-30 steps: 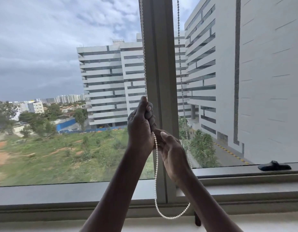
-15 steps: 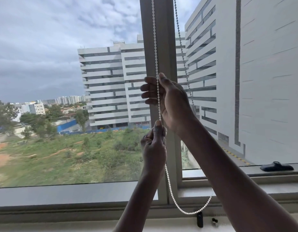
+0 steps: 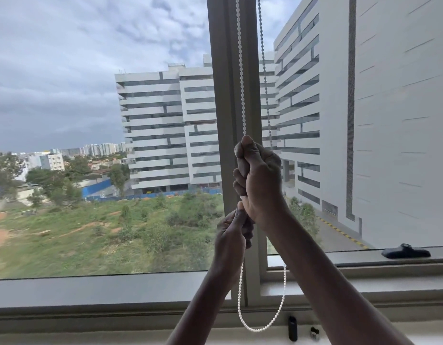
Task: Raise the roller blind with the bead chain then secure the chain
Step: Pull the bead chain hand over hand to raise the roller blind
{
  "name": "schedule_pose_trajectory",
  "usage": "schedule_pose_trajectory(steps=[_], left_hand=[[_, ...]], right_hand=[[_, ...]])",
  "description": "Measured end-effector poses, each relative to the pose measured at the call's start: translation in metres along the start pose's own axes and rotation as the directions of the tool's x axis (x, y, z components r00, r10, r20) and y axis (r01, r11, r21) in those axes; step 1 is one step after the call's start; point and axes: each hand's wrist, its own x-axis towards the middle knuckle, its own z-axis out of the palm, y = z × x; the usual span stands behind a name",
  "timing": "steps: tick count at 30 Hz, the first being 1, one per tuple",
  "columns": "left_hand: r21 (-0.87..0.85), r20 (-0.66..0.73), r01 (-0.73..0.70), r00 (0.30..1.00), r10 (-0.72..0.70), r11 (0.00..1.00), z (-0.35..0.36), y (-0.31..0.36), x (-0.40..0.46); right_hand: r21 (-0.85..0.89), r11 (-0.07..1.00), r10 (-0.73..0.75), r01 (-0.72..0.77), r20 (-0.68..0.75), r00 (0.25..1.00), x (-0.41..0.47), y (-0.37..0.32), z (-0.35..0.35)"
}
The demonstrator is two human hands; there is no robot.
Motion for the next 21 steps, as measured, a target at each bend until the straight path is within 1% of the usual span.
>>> schedule_pose_trajectory(steps=[2,5,7,10,11,13,14,17,21], left_hand=[[-0.044,0.028,0.047,0.999,-0.045,0.998,-0.002,0.010,0.005],[-0.092,0.027,0.110,0.994,-0.108,0.990,-0.001,0.044,0.023],[-0.059,0.057,0.073,0.996,-0.070,0.996,0.001,0.070,0.036],[-0.009,0.106,-0.005,0.994,0.006,1.000,0.009,0.105,0.050],[-0.036,0.137,0.001,0.991,0.004,0.999,0.012,0.113,0.053],[-0.144,0.201,0.048,0.979,-0.018,0.988,0.020,0.124,0.056],[-0.188,0.208,0.069,0.978,-0.029,0.980,0.023,0.125,0.055],[-0.278,0.127,0.095,0.990,-0.062,0.956,0.029,0.115,0.051],[-0.319,-0.003,0.055,0.998,-0.060,0.946,0.031,0.106,0.049]], right_hand=[[0.004,1.000,0.007,-0.007,0.001,1.000,-0.008,0.010,-0.006],[-0.037,0.999,-0.013,0.013,-0.002,1.000,-0.020,0.027,-0.012],[-0.056,0.998,0.001,-0.002,-0.016,1.000,-0.029,0.037,-0.017],[-0.075,0.995,0.070,-0.072,-0.030,0.997,-0.042,0.049,-0.026],[-0.069,0.993,0.091,-0.093,-0.033,0.995,-0.046,0.052,-0.028],[-0.052,0.992,0.117,-0.119,-0.031,0.993,-0.054,0.057,-0.031],[-0.047,0.991,0.123,-0.125,-0.030,0.992,-0.056,0.060,-0.031],[-0.035,0.992,0.123,-0.124,-0.029,0.992,-0.060,0.064,-0.033],[-0.055,0.990,0.129,-0.129,-0.013,0.992,-0.058,0.066,-0.037]])
